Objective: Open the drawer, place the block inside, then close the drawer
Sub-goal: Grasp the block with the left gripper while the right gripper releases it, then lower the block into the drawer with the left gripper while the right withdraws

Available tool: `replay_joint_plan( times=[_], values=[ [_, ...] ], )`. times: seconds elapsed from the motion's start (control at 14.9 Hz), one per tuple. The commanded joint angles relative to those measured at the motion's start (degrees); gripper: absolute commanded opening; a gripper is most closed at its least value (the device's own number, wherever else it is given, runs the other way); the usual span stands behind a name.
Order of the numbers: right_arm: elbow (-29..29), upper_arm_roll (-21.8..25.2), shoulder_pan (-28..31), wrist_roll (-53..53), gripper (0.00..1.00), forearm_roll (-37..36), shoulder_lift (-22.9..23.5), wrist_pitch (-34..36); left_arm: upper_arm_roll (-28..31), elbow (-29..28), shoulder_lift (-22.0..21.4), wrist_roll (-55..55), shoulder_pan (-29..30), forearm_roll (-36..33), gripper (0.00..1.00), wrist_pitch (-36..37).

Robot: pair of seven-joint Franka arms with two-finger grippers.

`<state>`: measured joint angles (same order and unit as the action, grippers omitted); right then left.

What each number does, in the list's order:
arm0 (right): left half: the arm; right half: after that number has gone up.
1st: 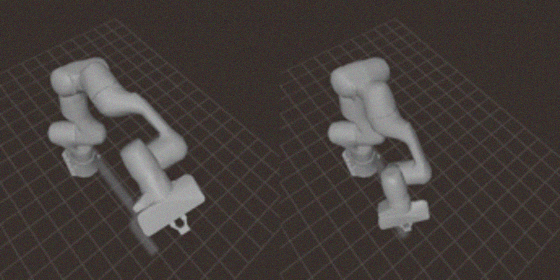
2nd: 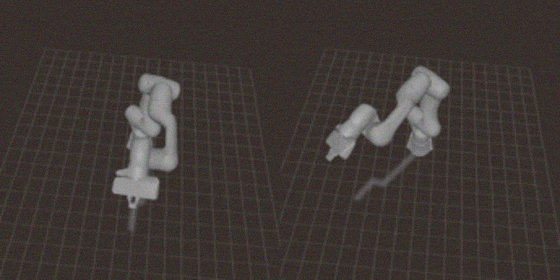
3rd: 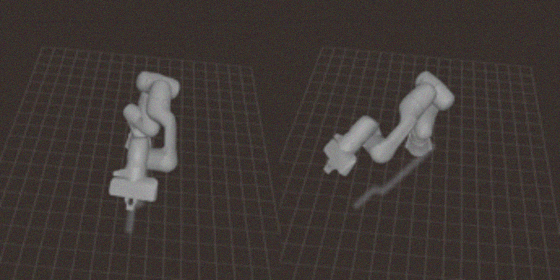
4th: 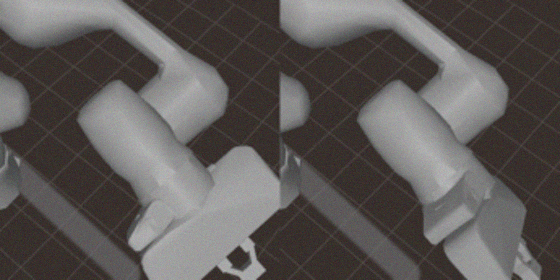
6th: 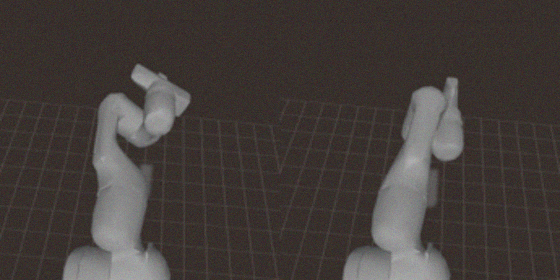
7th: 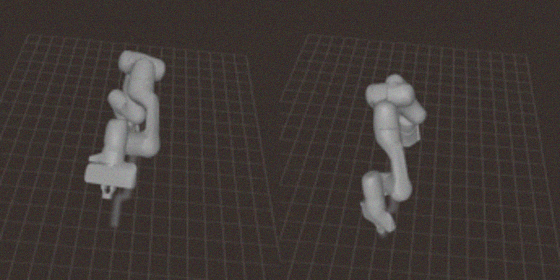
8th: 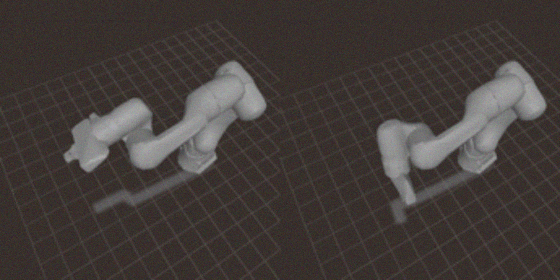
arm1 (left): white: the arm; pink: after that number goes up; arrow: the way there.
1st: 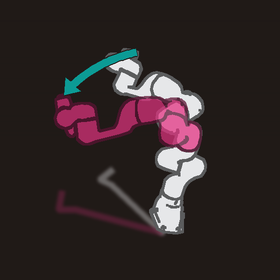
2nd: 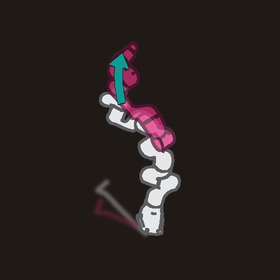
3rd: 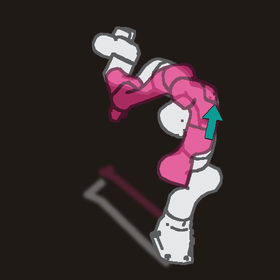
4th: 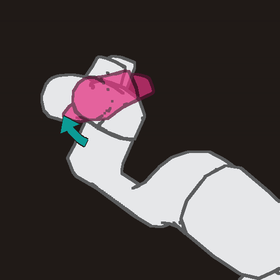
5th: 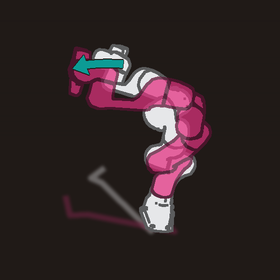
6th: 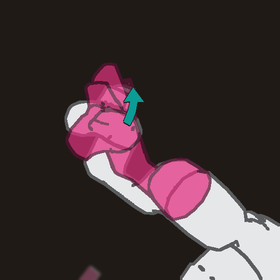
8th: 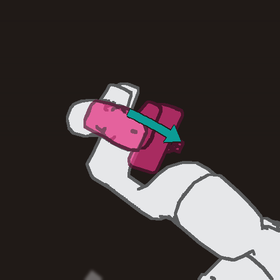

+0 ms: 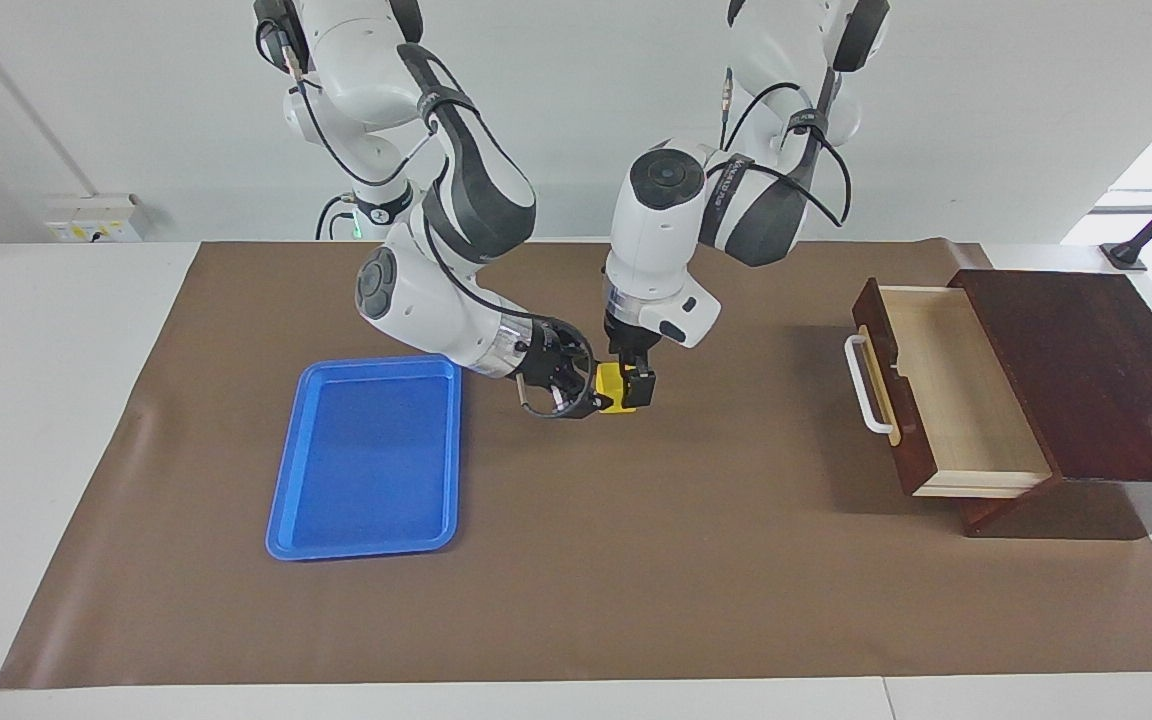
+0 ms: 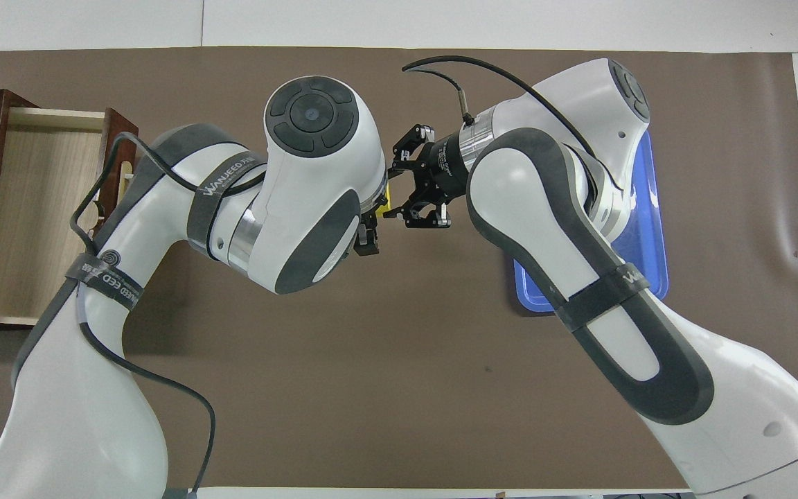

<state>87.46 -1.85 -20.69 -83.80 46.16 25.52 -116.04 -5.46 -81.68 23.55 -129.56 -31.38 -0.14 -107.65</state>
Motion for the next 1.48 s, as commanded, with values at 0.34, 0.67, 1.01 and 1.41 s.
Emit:
replay_joint_plan(
  times=[0.34, 0.67, 1.01, 1.41],
  values=[
    [-0.8, -0.17, 0.48, -0.75, 0.0, 1.48, 0.59, -0.41, 0.72, -0.49, -0.26, 0.88, -0.17, -0.39, 0.0, 0.42],
    [-0.8, -0.17, 1.53, -1.01, 0.39, 1.57, 0.41, 0.29, 0.8, -0.41, -0.79, 0.97, 0.36, -0.04, 0.0, 0.51],
    [-0.63, 0.71, 4.77, -0.93, 1.0, 0.78, -1.78, 2.48, 0.98, -0.41, -1.83, 1.49, 0.97, -0.3, 0.0, 3.05],
    [2.27, 0.88, 11.18, 12.13, 1.0, -11.77, -9.16, 10.29, 1.16, 1.09, -9.47, 14.13, 10.88, 0.05, 0.0, 18.16]
  ],
)
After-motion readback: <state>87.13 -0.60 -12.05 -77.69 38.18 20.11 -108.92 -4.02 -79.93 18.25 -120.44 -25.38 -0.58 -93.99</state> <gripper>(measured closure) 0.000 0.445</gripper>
